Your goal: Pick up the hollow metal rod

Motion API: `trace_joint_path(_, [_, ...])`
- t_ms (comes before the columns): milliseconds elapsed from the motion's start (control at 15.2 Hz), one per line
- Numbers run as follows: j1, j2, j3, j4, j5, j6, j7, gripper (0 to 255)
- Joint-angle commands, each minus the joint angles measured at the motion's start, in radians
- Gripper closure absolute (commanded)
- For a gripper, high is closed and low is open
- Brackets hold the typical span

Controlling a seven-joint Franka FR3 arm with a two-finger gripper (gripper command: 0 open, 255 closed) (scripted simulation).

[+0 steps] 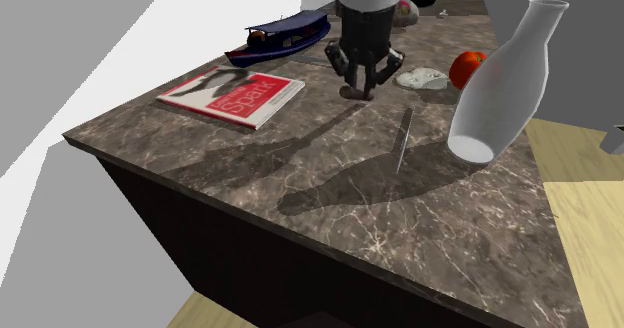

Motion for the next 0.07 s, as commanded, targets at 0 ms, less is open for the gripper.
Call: trace_joint_path(0, [0.0,0.001,0.001,0.008,0.0,-0.008,0.0,255])
